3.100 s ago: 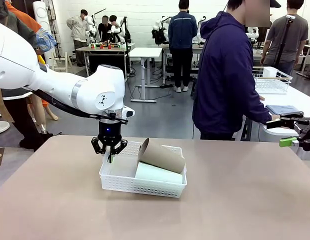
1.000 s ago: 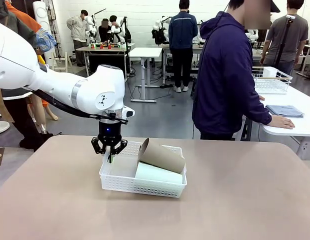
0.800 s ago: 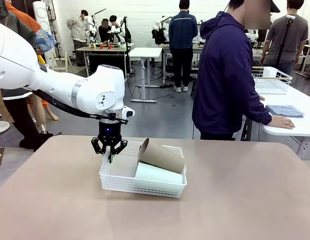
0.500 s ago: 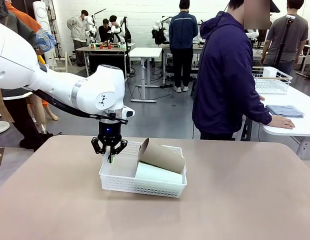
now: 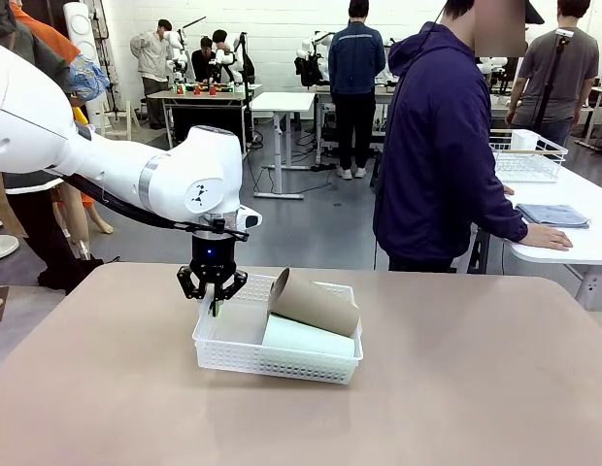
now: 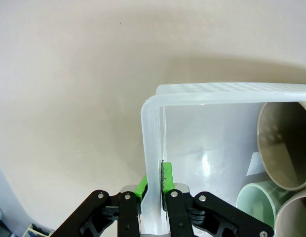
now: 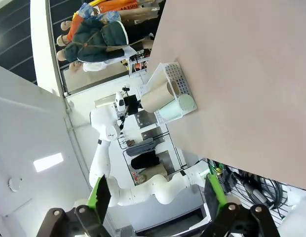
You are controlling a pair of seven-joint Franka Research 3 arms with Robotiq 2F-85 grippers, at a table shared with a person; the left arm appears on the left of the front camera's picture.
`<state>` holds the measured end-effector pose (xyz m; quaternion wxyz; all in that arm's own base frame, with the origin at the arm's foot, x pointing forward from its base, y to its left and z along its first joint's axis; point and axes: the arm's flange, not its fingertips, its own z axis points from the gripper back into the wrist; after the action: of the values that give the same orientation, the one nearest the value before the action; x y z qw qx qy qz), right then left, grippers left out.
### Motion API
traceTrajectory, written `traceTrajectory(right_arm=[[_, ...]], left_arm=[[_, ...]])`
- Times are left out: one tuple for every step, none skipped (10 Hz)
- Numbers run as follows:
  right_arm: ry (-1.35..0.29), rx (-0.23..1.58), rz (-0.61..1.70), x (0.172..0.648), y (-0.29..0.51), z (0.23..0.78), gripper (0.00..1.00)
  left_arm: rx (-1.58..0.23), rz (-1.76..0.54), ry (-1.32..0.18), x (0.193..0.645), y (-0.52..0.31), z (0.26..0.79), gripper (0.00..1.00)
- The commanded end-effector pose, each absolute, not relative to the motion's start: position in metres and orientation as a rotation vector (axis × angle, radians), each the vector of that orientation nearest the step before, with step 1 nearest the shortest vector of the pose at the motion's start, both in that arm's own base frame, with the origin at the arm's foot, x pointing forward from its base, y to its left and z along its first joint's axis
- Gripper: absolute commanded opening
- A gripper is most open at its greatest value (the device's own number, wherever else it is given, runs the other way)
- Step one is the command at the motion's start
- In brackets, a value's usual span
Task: Clean and organize the cups into the basket.
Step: Move the Organizing basket back to the left side of the table.
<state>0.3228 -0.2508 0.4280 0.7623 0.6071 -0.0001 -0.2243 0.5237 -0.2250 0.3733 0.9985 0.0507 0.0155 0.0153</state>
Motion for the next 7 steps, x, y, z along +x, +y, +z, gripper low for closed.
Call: traceTrajectory(right_arm=[[-0.003, 1.320, -0.490, 0.320, -0.246, 0.428, 1.00], [-0.003, 1.320, -0.490, 0.320, -0.246, 0.428, 1.00], [-0.003, 1.320, -0.490, 0.320, -0.246, 0.428, 1.00], [-0.003, 1.320, -0.490, 0.320, -0.246, 0.428, 1.00], [-0.003, 1.320, -0.490, 0.320, -0.246, 0.428, 1.00], [-0.003, 1.320, -0.490, 0.320, -0.246, 0.428, 1.00], [-0.003, 1.320, -0.490, 0.320, -0.246, 0.428, 1.00]], left_arm=[[0.101, 0.031, 0.025, 0.523, -0.224, 0.376, 0.00], [0.101, 0.031, 0.025, 0.523, -0.224, 0.376, 0.00], [0.101, 0.031, 0.025, 0.523, -0.224, 0.376, 0.00], [0.101, 0.031, 0.031, 0.524, -0.225, 0.373, 0.06], [0.093, 0.000, 0.045, 0.525, -0.202, 0.363, 0.06], [0.081, -0.056, 0.026, 0.514, -0.169, 0.358, 0.06], [0.079, -0.096, -0.049, 0.498, -0.133, 0.359, 0.06]])
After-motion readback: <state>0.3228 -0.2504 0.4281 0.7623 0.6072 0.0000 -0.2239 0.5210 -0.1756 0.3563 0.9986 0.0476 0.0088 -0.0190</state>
